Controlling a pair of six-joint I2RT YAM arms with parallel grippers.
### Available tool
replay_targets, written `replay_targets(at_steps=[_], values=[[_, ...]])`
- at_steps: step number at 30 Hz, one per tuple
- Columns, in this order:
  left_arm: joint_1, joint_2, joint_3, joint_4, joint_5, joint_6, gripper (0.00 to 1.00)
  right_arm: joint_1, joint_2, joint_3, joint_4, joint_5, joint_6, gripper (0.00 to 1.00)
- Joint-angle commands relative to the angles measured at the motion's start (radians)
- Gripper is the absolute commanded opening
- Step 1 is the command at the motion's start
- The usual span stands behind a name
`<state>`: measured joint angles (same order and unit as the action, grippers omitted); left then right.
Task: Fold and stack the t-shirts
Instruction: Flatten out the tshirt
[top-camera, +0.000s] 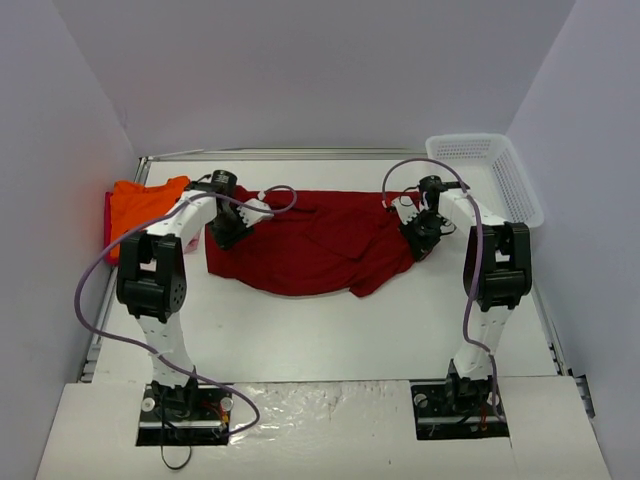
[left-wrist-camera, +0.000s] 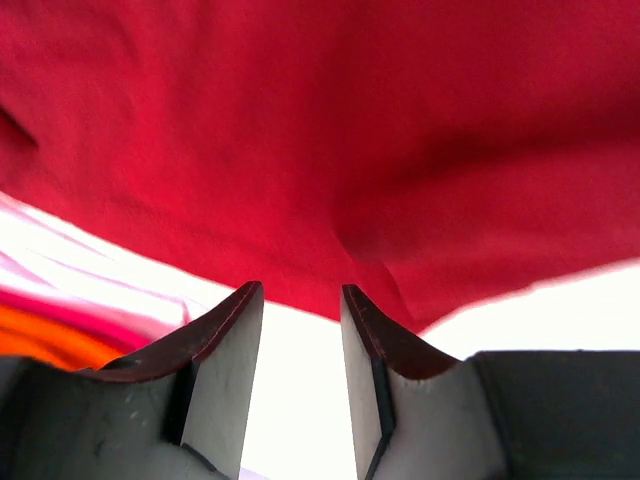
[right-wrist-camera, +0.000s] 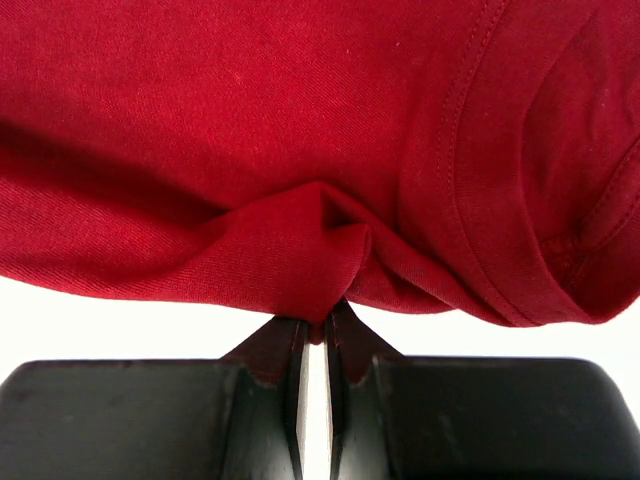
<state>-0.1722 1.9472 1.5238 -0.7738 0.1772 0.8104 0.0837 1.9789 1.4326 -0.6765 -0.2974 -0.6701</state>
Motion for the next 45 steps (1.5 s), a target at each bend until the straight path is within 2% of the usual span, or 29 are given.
replay_targets(at_steps=[1, 4, 6, 13, 22, 45], values=[[0.007, -0.163, -0.051, -0.025, 0.005, 0.047, 0.36, -0.009, -0.014, 0.005, -0.034, -0.019, 0.006, 0.0], [0.01, -0.224, -0.123, -0.028, 0.031, 0.062, 0.36, -0.009, -0.022, -0.003, -0.029, -0.026, 0.006, 0.0], [0.01, -0.254, -0.178, -0.022, 0.044, 0.076, 0.41, -0.009, -0.025, -0.006, -0.028, -0.026, 0.007, 0.0], [0.01, -0.225, -0.246, 0.002, 0.062, 0.075, 0.41, -0.007, -0.023, -0.008, -0.025, -0.032, 0.012, 0.0], [0.008, -0.174, -0.235, 0.045, 0.088, 0.052, 0.47, -0.007, 0.0, -0.006, -0.024, -0.026, 0.017, 0.0], [0.005, -0.106, -0.179, 0.05, 0.123, 0.018, 0.42, -0.007, 0.023, -0.009, -0.024, -0.009, 0.015, 0.0]])
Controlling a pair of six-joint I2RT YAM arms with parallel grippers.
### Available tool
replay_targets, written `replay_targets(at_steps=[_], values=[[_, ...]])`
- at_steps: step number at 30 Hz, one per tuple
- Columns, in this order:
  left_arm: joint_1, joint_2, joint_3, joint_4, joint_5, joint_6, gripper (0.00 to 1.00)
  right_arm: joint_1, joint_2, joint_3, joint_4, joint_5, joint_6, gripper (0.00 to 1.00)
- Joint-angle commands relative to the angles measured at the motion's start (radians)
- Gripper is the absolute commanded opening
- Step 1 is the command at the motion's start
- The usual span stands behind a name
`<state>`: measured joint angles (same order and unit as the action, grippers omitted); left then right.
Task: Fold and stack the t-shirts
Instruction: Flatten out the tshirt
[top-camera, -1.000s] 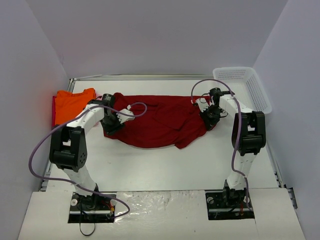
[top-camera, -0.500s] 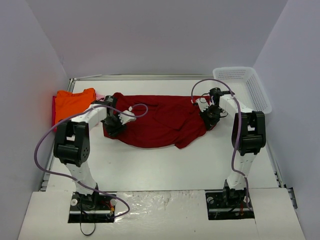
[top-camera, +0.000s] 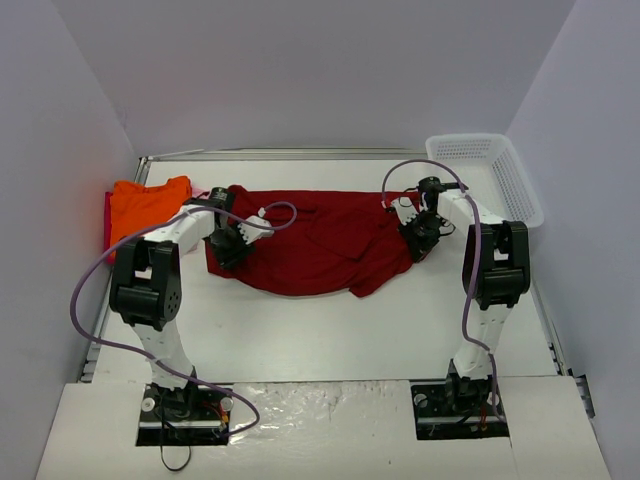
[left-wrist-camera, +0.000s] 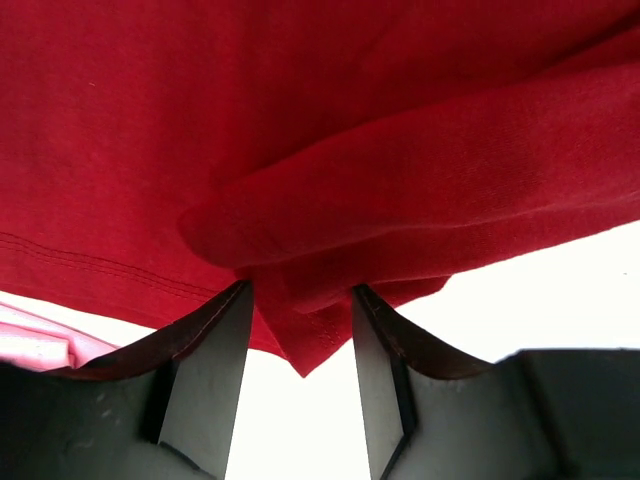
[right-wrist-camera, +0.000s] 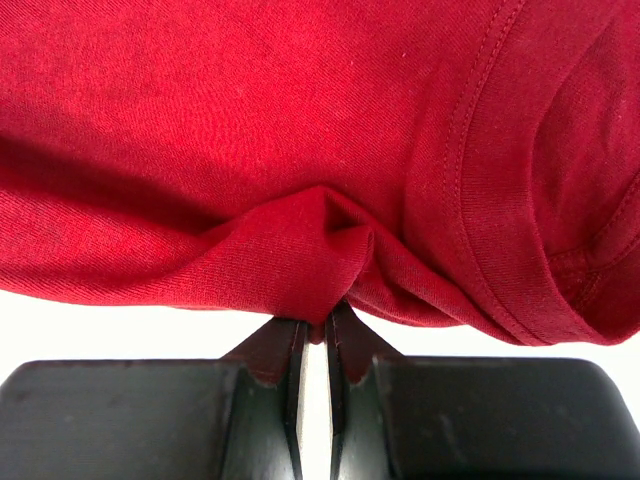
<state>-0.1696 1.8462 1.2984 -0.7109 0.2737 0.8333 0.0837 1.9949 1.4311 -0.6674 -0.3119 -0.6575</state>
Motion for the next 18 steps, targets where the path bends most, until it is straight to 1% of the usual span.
replay_targets(at_steps=[1, 9, 11, 12, 15, 17, 18], values=[[0.002, -0.005, 0.055, -0.021, 0.03, -0.005, 0.42, -0.009, 0.007, -0.008, -0.032, 0.005, 0.004, 0.0], [-0.005, -0.002, 0.049, -0.03, 0.044, -0.011, 0.39, -0.007, 0.004, -0.012, -0.029, 0.008, 0.001, 0.0], [-0.007, 0.001, 0.042, -0.03, 0.044, -0.013, 0.36, -0.007, 0.007, -0.014, -0.029, 0.008, 0.001, 0.0], [-0.007, 0.001, 0.041, -0.032, 0.048, -0.013, 0.31, -0.007, 0.007, -0.015, -0.029, 0.01, 0.001, 0.0], [-0.007, 0.004, 0.042, -0.038, 0.055, -0.011, 0.22, -0.007, 0.007, -0.015, -0.029, 0.01, 0.002, 0.0], [-0.007, 0.004, 0.044, -0.047, 0.056, -0.011, 0.19, -0.007, 0.008, -0.017, -0.028, 0.014, 0.001, 0.0], [-0.008, 0.004, 0.045, -0.053, 0.058, -0.008, 0.13, -0.007, 0.008, -0.017, -0.028, 0.013, 0.001, 0.0]])
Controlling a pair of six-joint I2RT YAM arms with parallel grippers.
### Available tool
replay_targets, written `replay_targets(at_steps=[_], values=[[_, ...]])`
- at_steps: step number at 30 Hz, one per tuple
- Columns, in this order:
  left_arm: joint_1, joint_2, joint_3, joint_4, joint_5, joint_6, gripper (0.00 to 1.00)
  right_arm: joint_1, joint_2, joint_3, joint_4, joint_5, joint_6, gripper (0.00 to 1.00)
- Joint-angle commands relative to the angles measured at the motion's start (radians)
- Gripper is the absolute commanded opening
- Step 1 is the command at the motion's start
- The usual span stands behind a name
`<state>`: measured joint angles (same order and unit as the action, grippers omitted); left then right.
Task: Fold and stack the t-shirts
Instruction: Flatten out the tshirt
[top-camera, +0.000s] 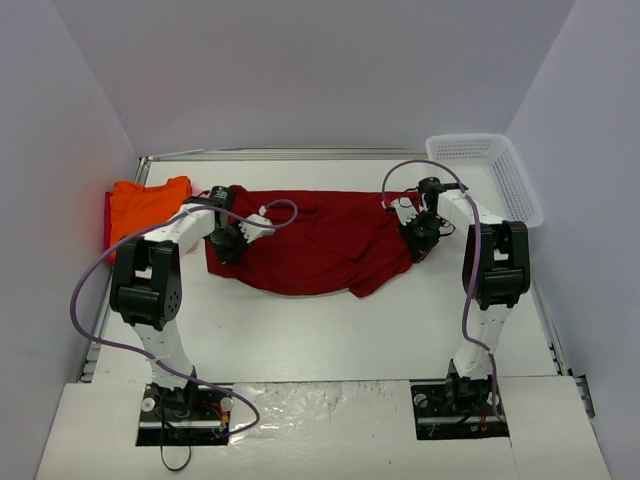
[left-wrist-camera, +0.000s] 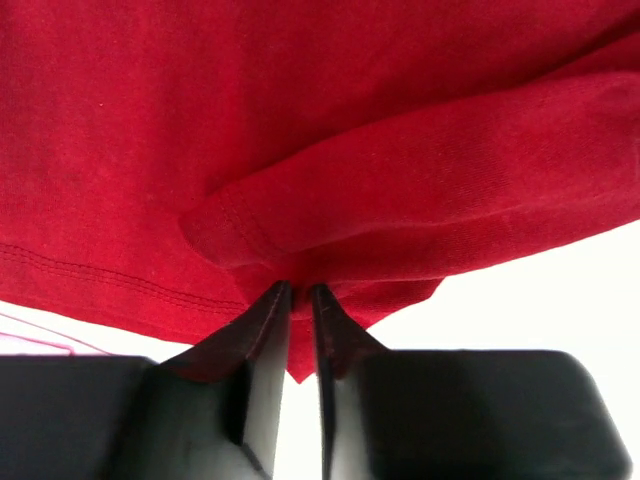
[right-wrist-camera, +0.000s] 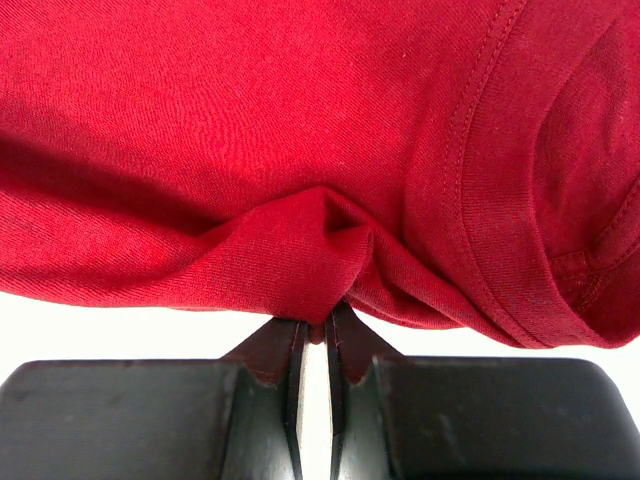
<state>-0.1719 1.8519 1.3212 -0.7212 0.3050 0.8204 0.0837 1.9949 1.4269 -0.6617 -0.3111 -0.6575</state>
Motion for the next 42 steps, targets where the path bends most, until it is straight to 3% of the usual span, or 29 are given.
replay_targets(at_steps=[1, 4, 11, 22, 29, 42], values=[[-0.006, -0.002, 0.023, -0.046, 0.026, 0.006, 0.1, -0.007, 0.008, -0.014, -0.035, 0.012, 0.002, 0.0], [-0.006, -0.002, 0.027, -0.055, 0.025, 0.006, 0.03, -0.007, 0.008, -0.014, -0.035, 0.012, 0.004, 0.0], [0.0, -0.052, 0.027, -0.035, -0.027, -0.041, 0.02, -0.007, -0.027, -0.003, -0.033, -0.006, 0.009, 0.0], [0.113, -0.265, 0.13, 0.035, -0.029, -0.334, 0.02, -0.024, -0.156, 0.158, -0.045, 0.066, 0.042, 0.0], [0.135, -0.379, 0.171, 0.036, -0.09, -0.36, 0.02, -0.05, -0.231, 0.24, -0.044, 0.073, 0.071, 0.0], [0.138, -0.591, 0.082, 0.011, -0.159, -0.371, 0.02, -0.056, -0.455, 0.11, -0.047, 0.047, 0.064, 0.0]])
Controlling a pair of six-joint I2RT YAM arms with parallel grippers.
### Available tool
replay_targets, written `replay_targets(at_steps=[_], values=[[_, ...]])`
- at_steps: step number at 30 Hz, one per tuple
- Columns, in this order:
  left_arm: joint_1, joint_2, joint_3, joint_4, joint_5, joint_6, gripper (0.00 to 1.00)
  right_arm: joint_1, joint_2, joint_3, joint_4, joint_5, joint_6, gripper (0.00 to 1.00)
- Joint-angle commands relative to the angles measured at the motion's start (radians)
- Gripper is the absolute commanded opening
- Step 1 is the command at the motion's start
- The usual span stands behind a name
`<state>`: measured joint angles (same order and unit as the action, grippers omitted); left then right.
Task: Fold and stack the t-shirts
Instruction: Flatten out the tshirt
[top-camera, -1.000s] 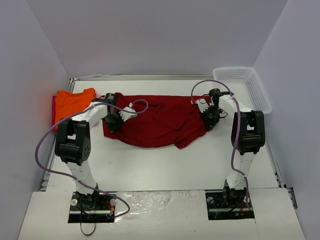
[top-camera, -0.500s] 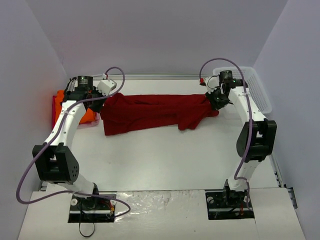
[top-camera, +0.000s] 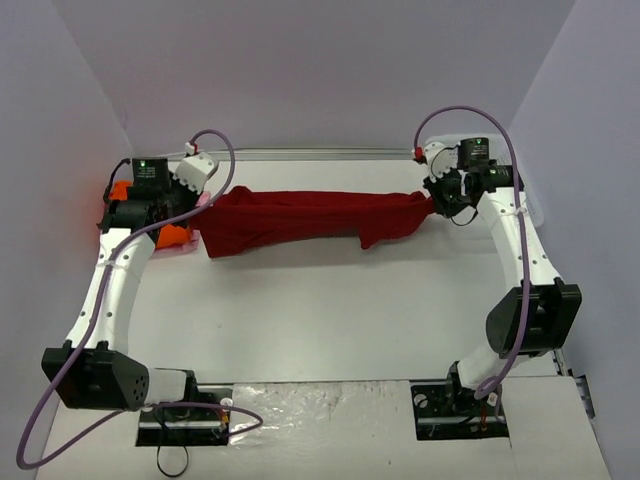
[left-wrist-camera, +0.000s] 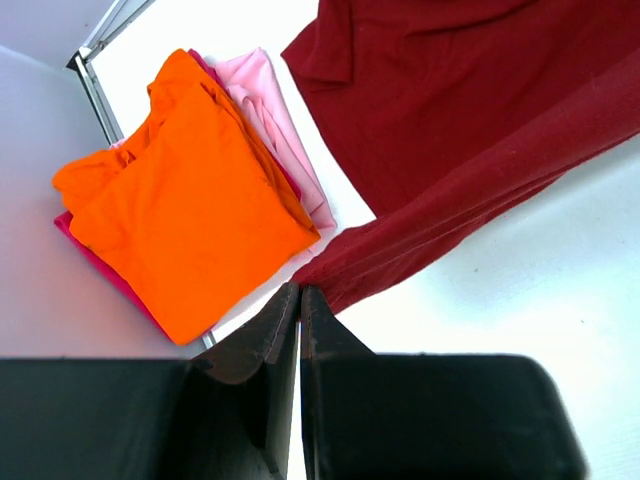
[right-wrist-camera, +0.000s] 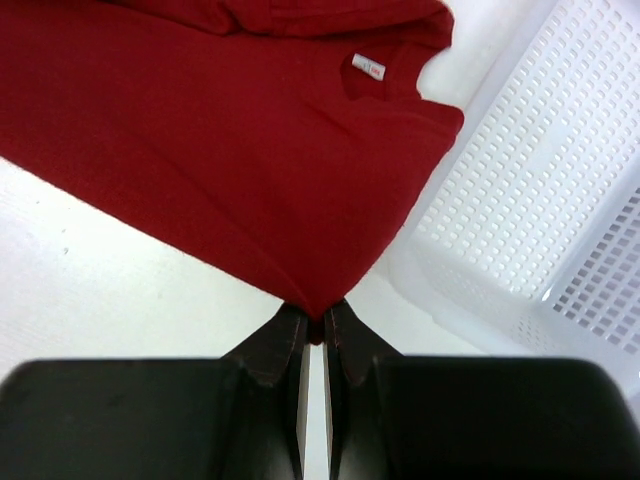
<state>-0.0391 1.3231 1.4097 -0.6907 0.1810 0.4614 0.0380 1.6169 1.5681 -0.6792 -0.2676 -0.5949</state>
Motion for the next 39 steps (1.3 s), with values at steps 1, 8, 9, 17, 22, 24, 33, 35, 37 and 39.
replay_targets(at_steps=[1, 8, 9, 17, 22, 24, 33, 35, 37, 39], values=[[0.005, -0.07, -0.009, -0.027, -0.029, -0.012, 0.02, -0.01, -0.089, -0.039, -0.029, 0.002, 0.001, 0.0], [0.004, -0.166, -0.04, -0.058, -0.025, -0.013, 0.02, -0.012, -0.218, -0.077, -0.059, -0.018, -0.02, 0.0], [0.002, -0.201, -0.057, -0.052, -0.029, -0.013, 0.02, -0.012, -0.23, -0.082, -0.068, -0.028, -0.022, 0.0], [0.002, -0.337, -0.075, 0.003, -0.061, -0.024, 0.02, -0.012, -0.324, -0.111, -0.098, -0.074, -0.054, 0.0], [0.002, -0.3, -0.11, -0.001, -0.078, -0.012, 0.02, -0.01, -0.238, -0.125, -0.114, -0.102, -0.078, 0.0], [0.004, -0.286, -0.138, 0.02, -0.087, -0.009, 0.02, -0.01, -0.183, -0.125, -0.112, -0.113, -0.082, 0.0], [0.002, -0.096, -0.163, 0.192, -0.121, -0.076, 0.02, -0.015, 0.121, 0.123, -0.043, -0.075, -0.017, 0.0], [0.002, -0.017, -0.131, 0.233, -0.129, -0.111, 0.02, -0.013, 0.181, 0.211, -0.042, -0.07, 0.01, 0.0], [0.001, 0.046, -0.077, 0.275, -0.14, -0.138, 0.02, -0.012, 0.274, 0.37, -0.042, -0.055, 0.033, 0.0], [0.002, 0.154, 0.069, 0.258, -0.146, -0.171, 0.02, -0.006, 0.354, 0.487, -0.042, -0.032, 0.065, 0.0]])
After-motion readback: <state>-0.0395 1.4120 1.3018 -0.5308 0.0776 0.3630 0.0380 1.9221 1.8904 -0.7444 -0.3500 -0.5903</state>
